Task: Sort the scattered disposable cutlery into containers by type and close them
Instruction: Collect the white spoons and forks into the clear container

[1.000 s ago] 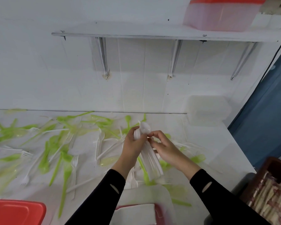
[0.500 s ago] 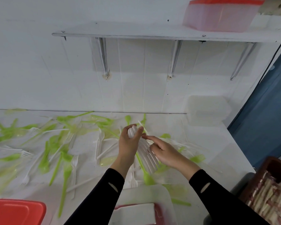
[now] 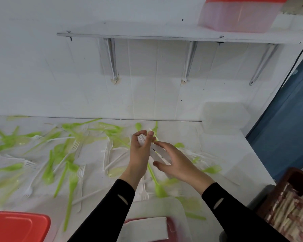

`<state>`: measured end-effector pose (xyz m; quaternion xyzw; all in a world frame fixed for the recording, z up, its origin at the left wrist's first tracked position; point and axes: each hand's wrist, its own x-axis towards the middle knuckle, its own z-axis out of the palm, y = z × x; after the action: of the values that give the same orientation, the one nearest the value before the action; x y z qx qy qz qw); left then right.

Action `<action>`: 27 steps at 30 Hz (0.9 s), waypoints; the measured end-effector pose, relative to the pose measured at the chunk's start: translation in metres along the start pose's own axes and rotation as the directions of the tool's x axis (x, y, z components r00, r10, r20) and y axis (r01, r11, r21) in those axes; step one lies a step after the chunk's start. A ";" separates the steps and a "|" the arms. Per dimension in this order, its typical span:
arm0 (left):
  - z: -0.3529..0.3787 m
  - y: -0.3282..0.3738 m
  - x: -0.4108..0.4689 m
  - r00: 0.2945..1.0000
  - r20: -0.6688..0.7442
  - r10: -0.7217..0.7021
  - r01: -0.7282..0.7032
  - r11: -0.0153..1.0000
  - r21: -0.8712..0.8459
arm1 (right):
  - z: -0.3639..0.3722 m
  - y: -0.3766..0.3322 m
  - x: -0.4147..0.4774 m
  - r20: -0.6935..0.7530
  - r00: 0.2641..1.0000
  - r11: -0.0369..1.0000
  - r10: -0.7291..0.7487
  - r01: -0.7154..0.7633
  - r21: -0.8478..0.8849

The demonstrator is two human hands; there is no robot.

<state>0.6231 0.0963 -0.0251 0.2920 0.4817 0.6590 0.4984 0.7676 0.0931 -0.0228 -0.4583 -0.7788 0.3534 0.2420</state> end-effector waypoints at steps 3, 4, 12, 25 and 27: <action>-0.001 -0.002 0.001 1.000 0.026 0.003 -0.004 0.999 0.052 | -0.004 0.001 0.001 -0.026 1.000 0.988 -0.002 -0.002 -0.152; 0.000 -0.002 0.001 0.999 0.033 0.010 -0.012 0.998 0.054 | -0.004 0.002 0.002 -0.038 0.999 0.987 -0.002 -0.004 -0.158; 0.001 0.007 -0.005 0.997 0.055 0.050 -0.054 0.997 0.063 | -0.003 0.006 0.006 -0.131 0.991 0.984 -0.030 0.006 -0.179; -0.014 0.036 -0.033 0.969 0.179 0.172 -0.245 0.785 0.569 | -0.001 -0.020 -0.006 -0.099 0.993 0.984 -0.062 0.044 -0.172; -0.030 0.043 -0.042 0.964 0.226 0.138 -0.245 0.788 0.564 | -0.001 -0.030 -0.009 -0.085 0.993 0.972 -0.087 0.066 -0.227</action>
<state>0.5947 0.0445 0.0079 0.5351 0.5843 0.4972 0.3536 0.7559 0.0757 0.0004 -0.4683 -0.8184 0.2319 0.2389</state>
